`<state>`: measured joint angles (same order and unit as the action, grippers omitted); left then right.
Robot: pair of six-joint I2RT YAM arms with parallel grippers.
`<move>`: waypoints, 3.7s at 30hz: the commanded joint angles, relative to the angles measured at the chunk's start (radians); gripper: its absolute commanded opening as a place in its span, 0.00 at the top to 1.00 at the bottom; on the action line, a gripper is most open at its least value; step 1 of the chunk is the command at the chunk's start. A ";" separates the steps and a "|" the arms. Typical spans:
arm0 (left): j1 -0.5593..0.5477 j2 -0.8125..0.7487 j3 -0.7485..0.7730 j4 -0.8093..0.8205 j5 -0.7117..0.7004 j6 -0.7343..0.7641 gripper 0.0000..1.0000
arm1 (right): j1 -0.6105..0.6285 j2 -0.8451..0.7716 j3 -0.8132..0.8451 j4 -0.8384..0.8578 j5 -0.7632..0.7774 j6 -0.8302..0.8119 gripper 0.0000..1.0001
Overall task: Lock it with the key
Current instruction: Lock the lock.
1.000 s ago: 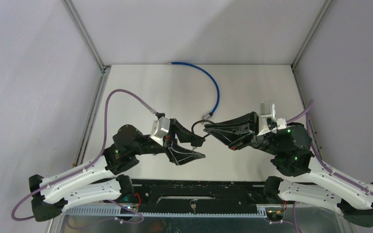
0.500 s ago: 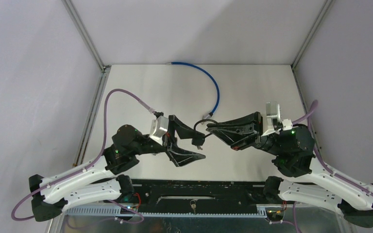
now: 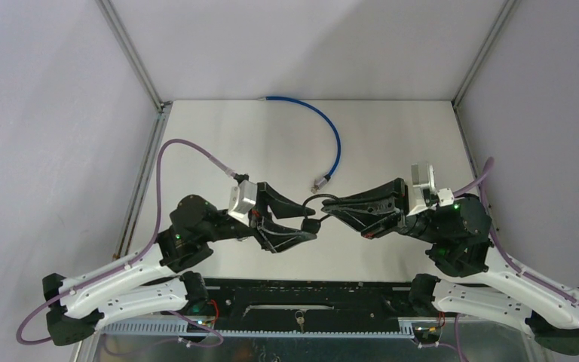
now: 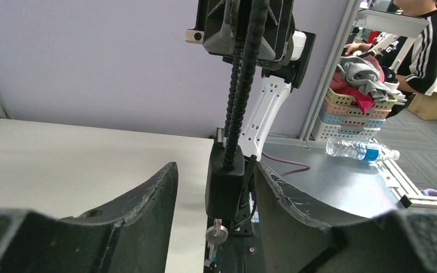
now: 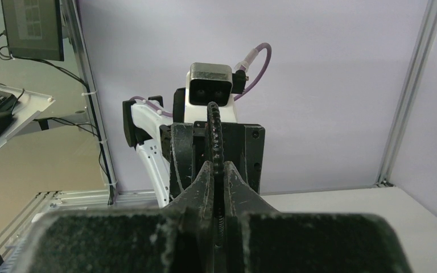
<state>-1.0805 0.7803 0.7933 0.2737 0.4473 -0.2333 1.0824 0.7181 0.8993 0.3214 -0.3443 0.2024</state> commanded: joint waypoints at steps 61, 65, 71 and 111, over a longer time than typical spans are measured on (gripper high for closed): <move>-0.001 -0.056 -0.102 0.617 -0.334 -0.352 1.00 | 0.230 0.204 -0.142 0.558 0.344 -0.432 0.73; -0.001 -0.045 -0.095 0.624 -0.303 -0.356 1.00 | 0.228 0.211 -0.143 0.591 0.344 -0.349 0.74; -0.001 -0.032 -0.094 0.644 -0.275 -0.362 1.00 | 0.205 0.220 -0.143 0.580 0.375 -0.248 0.75; -0.001 -0.007 -0.096 0.709 -0.197 -0.378 1.00 | 0.169 0.267 -0.142 0.523 0.161 -0.015 0.69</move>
<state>-1.0801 0.7601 0.6472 0.9257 0.2096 -0.5949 1.2587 0.9752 0.7483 0.8848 -0.1333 0.1673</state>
